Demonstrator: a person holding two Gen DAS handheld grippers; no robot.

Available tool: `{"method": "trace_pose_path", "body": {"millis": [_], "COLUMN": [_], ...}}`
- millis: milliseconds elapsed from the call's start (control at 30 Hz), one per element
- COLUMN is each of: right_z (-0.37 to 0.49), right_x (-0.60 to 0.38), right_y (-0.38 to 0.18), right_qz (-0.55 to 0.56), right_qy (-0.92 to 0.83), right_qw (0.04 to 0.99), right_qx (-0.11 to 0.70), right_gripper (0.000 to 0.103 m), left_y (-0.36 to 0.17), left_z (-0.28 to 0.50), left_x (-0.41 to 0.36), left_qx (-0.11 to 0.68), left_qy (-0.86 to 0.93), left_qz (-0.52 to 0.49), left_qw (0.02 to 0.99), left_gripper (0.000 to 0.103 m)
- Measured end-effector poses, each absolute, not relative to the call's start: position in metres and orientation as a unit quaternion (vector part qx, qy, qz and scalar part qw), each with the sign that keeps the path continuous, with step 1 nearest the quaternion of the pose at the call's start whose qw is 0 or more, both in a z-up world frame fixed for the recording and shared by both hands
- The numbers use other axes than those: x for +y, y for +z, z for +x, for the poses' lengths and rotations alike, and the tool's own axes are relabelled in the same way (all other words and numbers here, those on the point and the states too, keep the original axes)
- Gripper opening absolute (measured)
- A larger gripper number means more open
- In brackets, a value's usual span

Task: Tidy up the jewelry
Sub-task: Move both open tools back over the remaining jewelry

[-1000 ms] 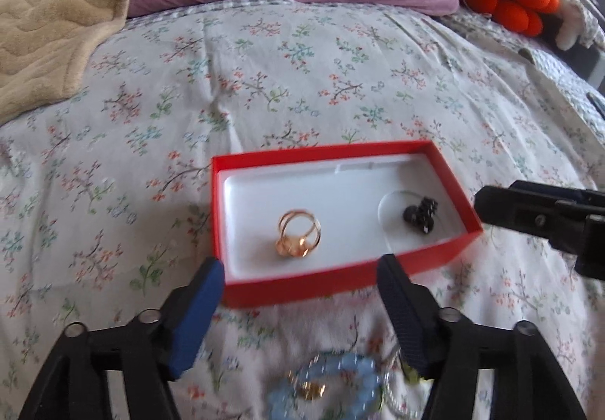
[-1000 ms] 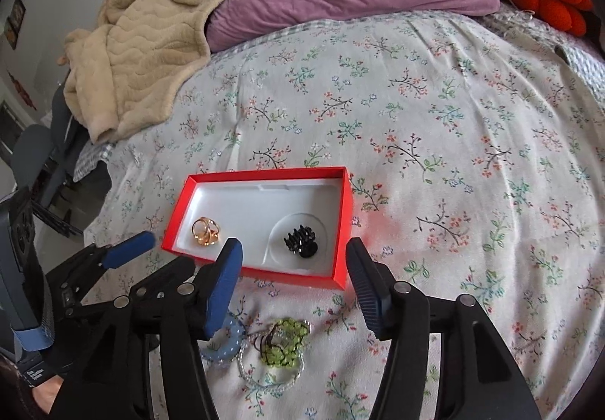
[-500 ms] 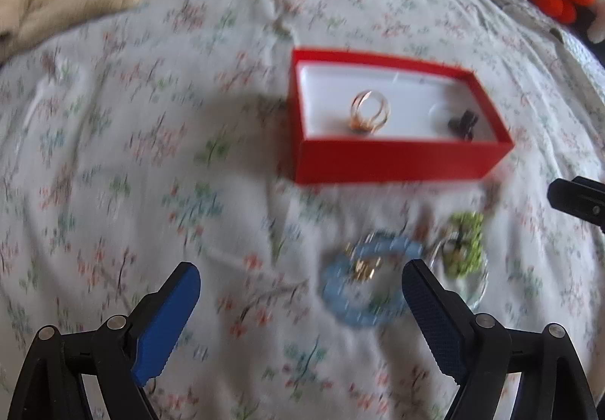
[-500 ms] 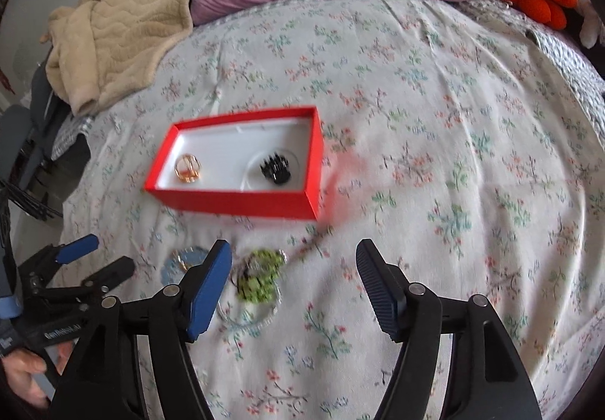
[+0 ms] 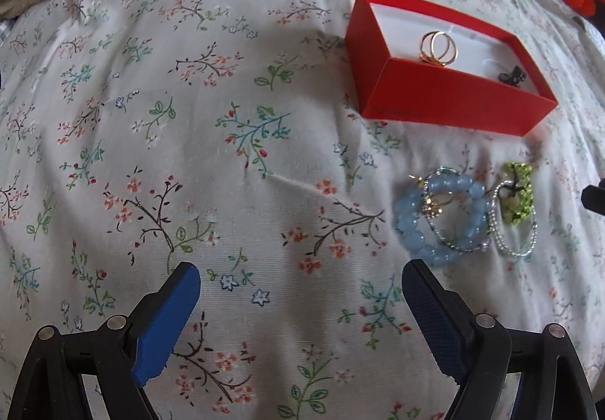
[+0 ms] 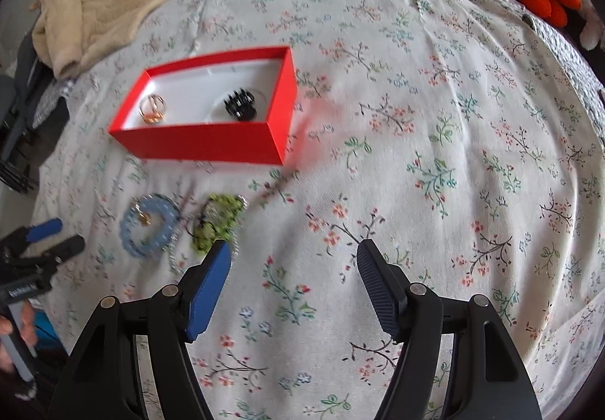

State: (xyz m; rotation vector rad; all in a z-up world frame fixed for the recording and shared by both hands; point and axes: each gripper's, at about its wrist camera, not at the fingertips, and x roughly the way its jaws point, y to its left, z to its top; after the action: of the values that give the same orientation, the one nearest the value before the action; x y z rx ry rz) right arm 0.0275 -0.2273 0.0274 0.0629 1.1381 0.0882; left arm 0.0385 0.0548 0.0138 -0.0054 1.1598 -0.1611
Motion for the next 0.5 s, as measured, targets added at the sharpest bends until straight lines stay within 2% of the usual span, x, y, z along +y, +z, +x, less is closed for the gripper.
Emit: {"method": "trace_pose_path", "body": {"millis": [67, 167, 233, 300, 433, 500], "right_z": [0.028, 0.029, 0.03, 0.03, 0.031, 0.031], "right_x": [-0.229, -0.229, -0.228, -0.226, -0.222, -0.22], "right_y": [0.024, 0.019, 0.017, 0.014, 0.011, 0.008], "right_qz": [0.028, 0.029, 0.031, 0.029, 0.021, 0.017], "right_qy": [0.037, 0.033, 0.033, 0.035, 0.036, 0.038], "right_qw": [0.838, 0.833, 0.83, 0.829, 0.825, 0.822], "right_qx": [0.544, 0.552, 0.556, 0.558, 0.564, 0.568], "right_gripper": [0.072, 0.072, 0.072, 0.072, 0.072, 0.072], "left_y": [0.011, 0.01, 0.01, 0.012, 0.009, 0.006], "left_z": [0.041, 0.043, 0.045, 0.046, 0.047, 0.049], "left_x": [0.054, 0.047, 0.04, 0.032, 0.014, 0.009], "left_qx": [0.549, 0.547, 0.538, 0.525, 0.508, 0.509], "left_qy": [-0.083, -0.111, -0.137, -0.161, -0.199, -0.213], "left_qz": [-0.004, -0.009, -0.01, -0.004, 0.021, 0.018], "left_qw": [0.831, 0.83, 0.832, 0.836, 0.838, 0.834], "left_gripper": [0.089, 0.083, 0.074, 0.054, 0.041, 0.03]}}
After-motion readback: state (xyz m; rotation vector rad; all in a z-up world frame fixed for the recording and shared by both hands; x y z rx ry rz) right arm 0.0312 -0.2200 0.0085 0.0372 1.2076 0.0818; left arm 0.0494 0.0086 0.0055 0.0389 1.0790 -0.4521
